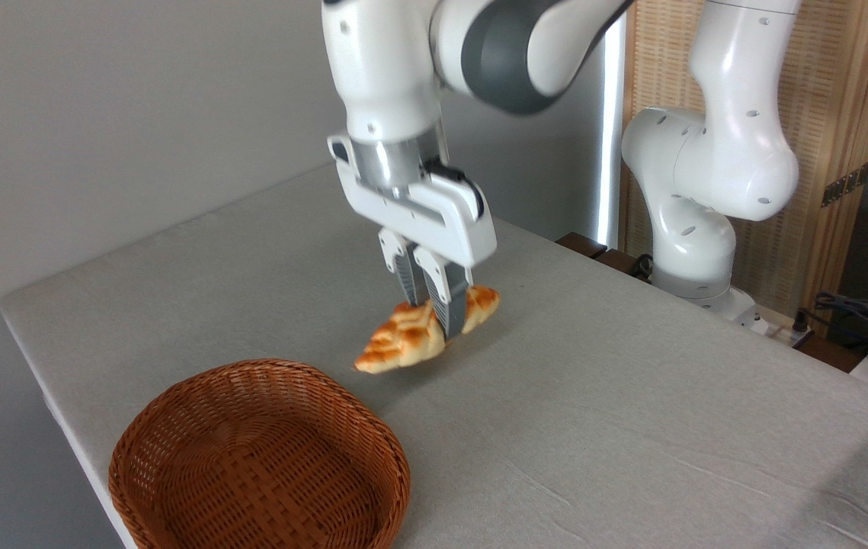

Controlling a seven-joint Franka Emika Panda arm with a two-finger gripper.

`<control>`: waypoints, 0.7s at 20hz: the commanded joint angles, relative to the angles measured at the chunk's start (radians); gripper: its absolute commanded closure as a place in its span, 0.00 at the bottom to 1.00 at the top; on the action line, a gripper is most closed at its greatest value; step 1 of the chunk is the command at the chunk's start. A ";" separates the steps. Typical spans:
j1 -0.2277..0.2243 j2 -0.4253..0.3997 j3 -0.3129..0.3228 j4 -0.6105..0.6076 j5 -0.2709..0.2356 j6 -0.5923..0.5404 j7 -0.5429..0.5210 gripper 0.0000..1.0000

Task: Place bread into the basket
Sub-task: 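Lift the bread roll and carry it toward the wicker basket, then lower the held bread roll into the wicker basket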

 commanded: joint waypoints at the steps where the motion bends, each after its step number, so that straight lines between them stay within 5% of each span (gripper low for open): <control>1: -0.003 0.095 0.009 0.167 -0.056 -0.029 0.024 0.69; 5: -0.003 0.273 0.010 0.412 -0.132 -0.026 0.023 0.69; 10: -0.011 0.407 -0.034 0.509 -0.102 0.169 0.040 0.69; 14: -0.013 0.467 -0.038 0.509 -0.041 0.201 0.040 0.66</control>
